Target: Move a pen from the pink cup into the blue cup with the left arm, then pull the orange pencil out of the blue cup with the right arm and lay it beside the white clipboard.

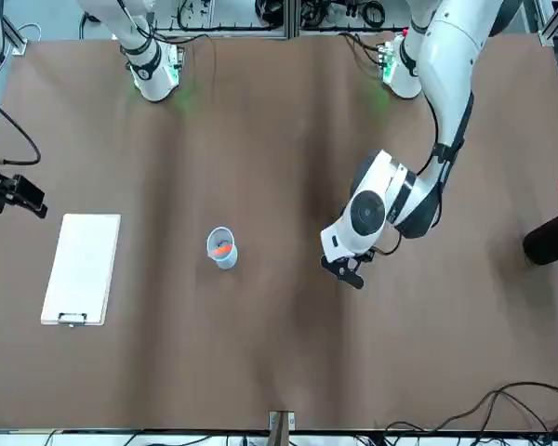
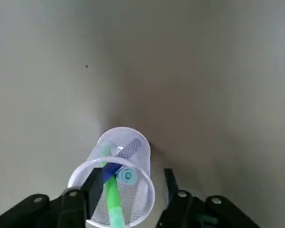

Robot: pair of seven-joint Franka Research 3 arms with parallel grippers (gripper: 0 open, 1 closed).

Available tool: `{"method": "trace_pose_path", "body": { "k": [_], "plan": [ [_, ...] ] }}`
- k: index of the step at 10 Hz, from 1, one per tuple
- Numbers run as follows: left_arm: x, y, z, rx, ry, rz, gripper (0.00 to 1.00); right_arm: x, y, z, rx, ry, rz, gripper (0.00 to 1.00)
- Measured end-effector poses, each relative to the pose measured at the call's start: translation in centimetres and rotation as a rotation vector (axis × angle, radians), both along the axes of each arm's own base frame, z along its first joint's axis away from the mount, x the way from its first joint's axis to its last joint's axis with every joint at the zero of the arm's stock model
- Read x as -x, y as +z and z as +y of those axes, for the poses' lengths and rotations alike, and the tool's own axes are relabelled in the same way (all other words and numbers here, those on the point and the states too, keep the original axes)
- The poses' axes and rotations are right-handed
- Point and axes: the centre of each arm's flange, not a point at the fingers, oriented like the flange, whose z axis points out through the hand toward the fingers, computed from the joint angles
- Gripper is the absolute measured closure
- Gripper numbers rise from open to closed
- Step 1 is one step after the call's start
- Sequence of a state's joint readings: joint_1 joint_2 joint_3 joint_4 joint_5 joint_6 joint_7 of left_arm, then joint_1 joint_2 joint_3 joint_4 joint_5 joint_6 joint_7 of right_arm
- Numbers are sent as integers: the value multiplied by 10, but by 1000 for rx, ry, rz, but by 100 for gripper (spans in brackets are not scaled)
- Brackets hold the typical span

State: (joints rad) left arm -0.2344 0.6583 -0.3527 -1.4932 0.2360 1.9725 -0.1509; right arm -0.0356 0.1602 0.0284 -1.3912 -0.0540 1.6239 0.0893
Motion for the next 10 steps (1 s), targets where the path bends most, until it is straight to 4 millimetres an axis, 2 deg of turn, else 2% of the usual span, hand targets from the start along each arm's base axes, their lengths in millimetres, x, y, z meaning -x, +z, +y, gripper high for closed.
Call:
{"method": "trace_pose_path", "body": {
  "k": [6,9,10],
  "plan": [
    [2,-13,4,-57,-49,-13,52,0,0,-1,0,-1,4,0],
    [1,-13,5,-73,-63,-25,61,0,-1,-1,0,-1,5,0],
    [1,-13,5,-74,-63,-26,67,1,-1,-1,0,-2,6,0]
  ]
}}
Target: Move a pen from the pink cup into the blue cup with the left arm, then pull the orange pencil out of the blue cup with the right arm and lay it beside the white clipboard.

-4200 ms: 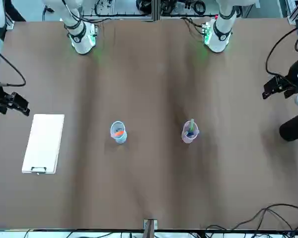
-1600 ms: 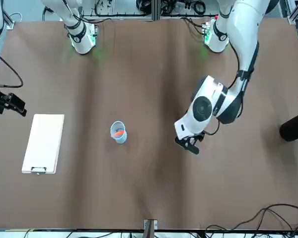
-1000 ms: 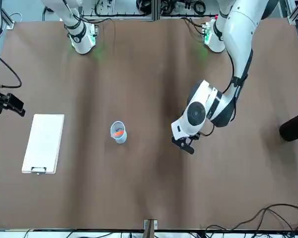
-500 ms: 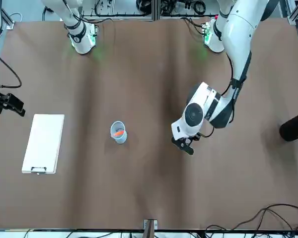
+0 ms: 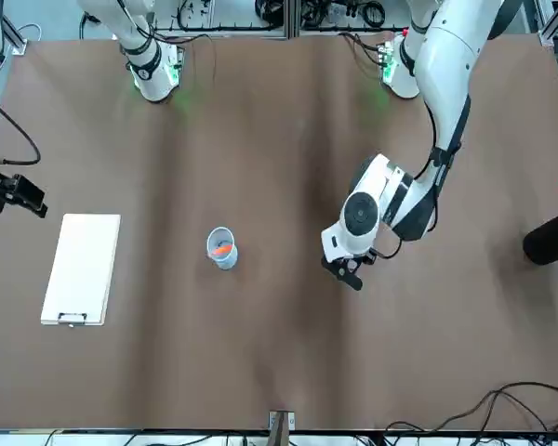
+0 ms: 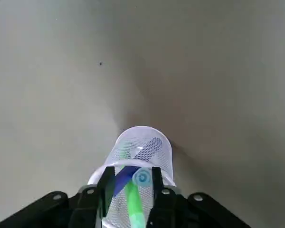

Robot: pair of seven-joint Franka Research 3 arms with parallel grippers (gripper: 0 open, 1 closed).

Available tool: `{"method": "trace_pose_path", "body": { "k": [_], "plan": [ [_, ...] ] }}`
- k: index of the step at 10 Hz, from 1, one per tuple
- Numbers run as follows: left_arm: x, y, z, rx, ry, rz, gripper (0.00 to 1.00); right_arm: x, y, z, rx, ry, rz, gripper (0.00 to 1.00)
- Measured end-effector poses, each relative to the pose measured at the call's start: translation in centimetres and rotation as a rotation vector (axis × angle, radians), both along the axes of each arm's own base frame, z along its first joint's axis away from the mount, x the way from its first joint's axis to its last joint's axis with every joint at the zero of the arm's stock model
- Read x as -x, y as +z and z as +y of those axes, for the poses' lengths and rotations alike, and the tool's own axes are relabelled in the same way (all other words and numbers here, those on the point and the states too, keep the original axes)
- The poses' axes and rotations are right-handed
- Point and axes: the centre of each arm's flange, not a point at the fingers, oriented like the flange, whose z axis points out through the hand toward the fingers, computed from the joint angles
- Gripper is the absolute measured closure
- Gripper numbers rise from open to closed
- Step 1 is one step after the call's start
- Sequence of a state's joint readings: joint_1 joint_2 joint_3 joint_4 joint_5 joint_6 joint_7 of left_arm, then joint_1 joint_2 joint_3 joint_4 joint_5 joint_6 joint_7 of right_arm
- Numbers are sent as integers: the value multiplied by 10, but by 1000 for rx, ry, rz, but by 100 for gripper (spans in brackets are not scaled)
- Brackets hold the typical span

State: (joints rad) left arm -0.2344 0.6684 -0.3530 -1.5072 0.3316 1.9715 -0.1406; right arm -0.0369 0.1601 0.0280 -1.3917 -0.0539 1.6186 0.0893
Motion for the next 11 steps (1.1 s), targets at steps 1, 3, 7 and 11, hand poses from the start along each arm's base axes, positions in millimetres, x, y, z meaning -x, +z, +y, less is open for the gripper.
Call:
{"method": "trace_pose_path", "body": {
  "k": [1,3,7,11],
  "plan": [
    [0,0,0,0,0,0,69,0,0,-1,0,-2,0,0],
    [0,0,0,-1,-1,-1,73,0,0,-2,-1,-4,1,0],
    [-1,4,0,-8,-10,-15,83,0,0,-2,-1,-3,1,0],
    [1,54,-4,3,-17,-70,83,0,0,-2,-1,-3,1,0]
  ]
}}
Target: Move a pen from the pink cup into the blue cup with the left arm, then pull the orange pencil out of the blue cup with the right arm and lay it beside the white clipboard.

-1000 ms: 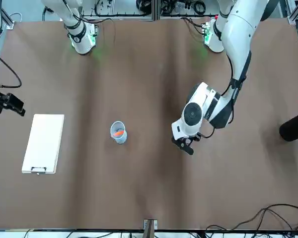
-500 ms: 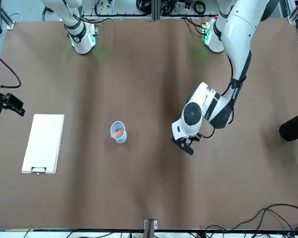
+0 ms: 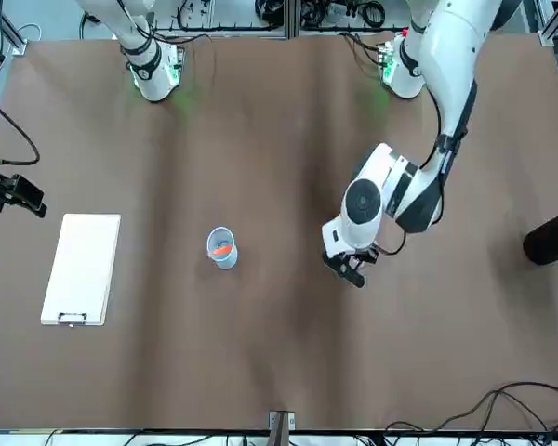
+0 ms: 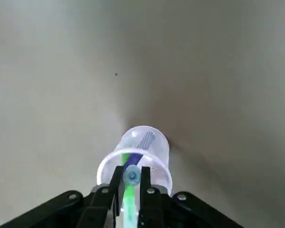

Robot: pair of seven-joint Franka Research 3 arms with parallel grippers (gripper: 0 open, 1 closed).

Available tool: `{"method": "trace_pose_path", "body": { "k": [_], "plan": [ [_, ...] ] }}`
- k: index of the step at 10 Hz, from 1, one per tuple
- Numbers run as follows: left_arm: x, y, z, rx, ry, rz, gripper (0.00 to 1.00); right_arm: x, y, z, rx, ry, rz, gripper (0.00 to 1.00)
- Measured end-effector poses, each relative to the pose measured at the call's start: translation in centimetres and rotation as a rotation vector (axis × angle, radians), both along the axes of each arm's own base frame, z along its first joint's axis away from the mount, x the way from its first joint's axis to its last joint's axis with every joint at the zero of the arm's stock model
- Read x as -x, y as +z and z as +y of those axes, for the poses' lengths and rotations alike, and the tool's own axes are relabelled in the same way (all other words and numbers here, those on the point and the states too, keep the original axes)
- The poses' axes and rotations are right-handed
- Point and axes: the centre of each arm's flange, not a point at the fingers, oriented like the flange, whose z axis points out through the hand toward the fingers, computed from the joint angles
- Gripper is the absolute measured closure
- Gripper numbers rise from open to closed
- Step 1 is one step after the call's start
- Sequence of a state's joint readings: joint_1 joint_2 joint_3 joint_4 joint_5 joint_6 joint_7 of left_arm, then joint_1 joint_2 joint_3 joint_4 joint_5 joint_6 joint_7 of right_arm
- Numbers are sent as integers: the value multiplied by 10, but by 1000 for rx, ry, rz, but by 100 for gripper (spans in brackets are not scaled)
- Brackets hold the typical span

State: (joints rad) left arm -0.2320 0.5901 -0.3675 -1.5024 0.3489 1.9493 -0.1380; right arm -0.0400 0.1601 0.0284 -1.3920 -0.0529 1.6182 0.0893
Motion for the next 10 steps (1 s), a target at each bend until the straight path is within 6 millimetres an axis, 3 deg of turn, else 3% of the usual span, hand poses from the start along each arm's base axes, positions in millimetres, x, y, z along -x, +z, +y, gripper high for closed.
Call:
{"method": "trace_pose_path", "body": {
  "k": [2,5,10],
  "plan": [
    [6,38,-8,26,0,-46,83,0,0,0,0,0,0,0],
    [23,80,-42,112,94,-84,83,0,0,0,0,0,0,0],
    [77,139,-145,328,258,-175,83,0,0,1,-1,1,0,0]
  ]
}}
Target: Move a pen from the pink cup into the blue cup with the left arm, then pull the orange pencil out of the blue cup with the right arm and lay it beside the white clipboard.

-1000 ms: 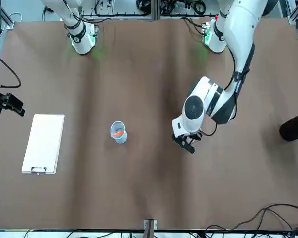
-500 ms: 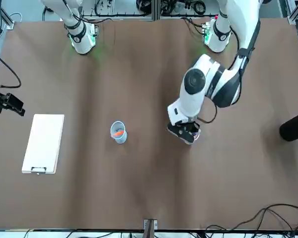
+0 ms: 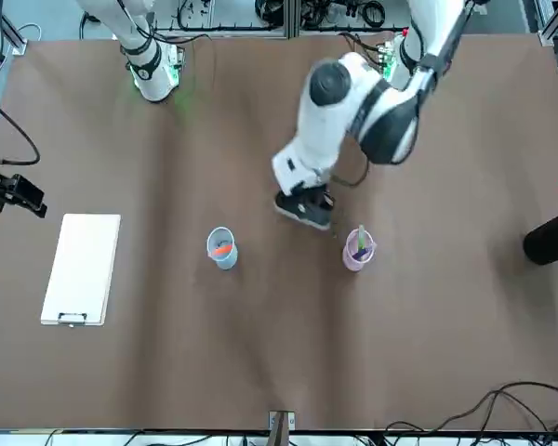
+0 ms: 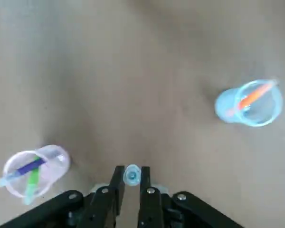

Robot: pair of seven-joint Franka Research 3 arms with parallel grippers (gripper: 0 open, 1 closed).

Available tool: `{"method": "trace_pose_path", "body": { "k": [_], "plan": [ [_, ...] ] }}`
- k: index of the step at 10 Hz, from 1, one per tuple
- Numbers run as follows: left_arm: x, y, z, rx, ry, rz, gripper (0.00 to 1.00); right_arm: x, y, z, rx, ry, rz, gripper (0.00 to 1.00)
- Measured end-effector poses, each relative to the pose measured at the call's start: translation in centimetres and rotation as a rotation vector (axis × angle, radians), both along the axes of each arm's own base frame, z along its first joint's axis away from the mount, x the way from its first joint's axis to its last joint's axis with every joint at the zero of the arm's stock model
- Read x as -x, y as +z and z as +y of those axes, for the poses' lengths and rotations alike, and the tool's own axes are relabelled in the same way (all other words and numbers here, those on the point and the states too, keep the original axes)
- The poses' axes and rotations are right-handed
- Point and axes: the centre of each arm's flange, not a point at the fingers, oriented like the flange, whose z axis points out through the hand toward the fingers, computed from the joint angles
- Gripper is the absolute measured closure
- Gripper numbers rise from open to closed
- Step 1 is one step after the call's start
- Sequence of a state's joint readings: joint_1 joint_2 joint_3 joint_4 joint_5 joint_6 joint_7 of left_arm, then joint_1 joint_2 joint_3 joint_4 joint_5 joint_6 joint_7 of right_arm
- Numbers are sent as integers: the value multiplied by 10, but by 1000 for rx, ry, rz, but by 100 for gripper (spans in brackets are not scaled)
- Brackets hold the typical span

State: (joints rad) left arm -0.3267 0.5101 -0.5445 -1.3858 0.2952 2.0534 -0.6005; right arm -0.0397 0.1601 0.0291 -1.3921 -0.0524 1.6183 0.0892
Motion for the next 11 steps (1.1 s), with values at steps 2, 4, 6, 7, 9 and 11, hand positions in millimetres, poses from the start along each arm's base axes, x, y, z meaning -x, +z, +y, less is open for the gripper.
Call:
{"method": "trace_pose_path", "body": {
  "k": [2,4,6,7,9,11],
  "plan": [
    [13,-3,-36,128,58,-36,83,0,0,0,0,0,0,0],
    [33,-23,-78,204,81,-21,83,0,0,1,0,1,0,0],
    [38,-44,-111,237,108,-63,83,0,0,1,0,1,1,0],
    [41,-57,-123,224,120,-100,83,0,0,1,0,1,1,0],
    [49,-82,-141,214,152,-158,83,0,0,1,0,1,1,0],
    [49,-96,-144,215,162,-168,83,0,0,1,0,1,1,0]
  ]
}}
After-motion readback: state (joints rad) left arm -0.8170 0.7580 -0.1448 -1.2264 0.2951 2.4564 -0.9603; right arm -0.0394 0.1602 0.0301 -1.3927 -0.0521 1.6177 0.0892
